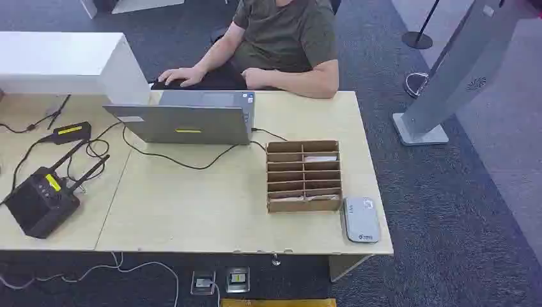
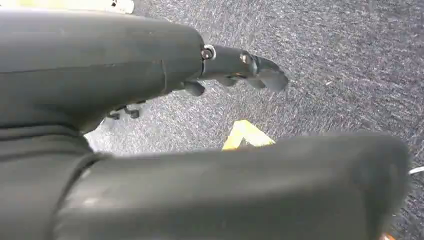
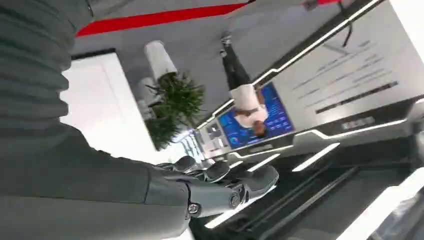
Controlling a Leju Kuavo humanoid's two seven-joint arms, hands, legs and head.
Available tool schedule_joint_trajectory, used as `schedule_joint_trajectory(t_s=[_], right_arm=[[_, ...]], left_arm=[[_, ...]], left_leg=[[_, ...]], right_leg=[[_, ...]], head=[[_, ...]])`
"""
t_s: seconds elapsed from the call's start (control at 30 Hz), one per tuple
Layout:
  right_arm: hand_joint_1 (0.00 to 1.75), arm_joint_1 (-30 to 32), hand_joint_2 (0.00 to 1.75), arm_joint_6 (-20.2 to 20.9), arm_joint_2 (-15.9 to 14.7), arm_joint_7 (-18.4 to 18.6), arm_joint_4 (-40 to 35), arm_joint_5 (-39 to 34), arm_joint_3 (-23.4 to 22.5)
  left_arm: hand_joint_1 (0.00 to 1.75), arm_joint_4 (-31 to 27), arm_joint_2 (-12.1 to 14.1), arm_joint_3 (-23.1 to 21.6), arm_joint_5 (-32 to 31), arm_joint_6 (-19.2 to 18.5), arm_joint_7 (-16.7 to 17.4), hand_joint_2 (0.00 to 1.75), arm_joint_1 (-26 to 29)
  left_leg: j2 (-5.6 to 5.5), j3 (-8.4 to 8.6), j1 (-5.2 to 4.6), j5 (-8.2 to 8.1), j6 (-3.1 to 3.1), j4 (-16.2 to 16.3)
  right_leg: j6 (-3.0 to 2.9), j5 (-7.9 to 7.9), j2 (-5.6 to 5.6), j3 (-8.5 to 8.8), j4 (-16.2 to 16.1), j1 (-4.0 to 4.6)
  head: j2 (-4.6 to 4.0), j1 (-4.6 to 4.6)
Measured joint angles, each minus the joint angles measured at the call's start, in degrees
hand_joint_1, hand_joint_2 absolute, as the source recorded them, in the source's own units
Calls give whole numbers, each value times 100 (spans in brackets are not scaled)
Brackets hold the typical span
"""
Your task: Pass the card to the sensor for recognition and then transmit it.
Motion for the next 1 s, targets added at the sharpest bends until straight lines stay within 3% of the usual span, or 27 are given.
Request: schedule_joint_trajectory(t_s=[0.27,0.5,0.63,0.77,1.0], right_arm=[[0,-116,175,611,928,-179,-15,1181,319],[0,191,175,1106,1764,-210,9,1628,568],[0,320,175,1123,1932,-219,15,1634,621],[0,605,175,1241,2144,-286,26,1652,632],[0,905,175,1335,2222,-242,11,1680,605]], left_arm=[[0,17,-46,-85,50,133,44,0,-1],[0,31,-127,-85,175,280,61,0,-18],[0,31,-140,-85,188,299,85,0,-5],[0,31,-144,-85,186,284,122,0,-10],[0,33,-131,-96,70,44,-28,0,2]], left_leg=[[2,-6,-1,6,-10,-1],[19,5,3,8,-12,1],[-22,-15,4,13,-12,1],[1,-9,2,11,-13,2],[-2,-7,4,11,-13,2]], right_leg=[[-2,3,7,-7,4,-1],[-1,6,23,-10,5,3],[-1,5,-20,-7,5,4],[0,6,12,-11,4,2],[0,6,4,-11,3,3]], head=[[0,-2],[0,2],[0,4],[0,4],[0,2]])
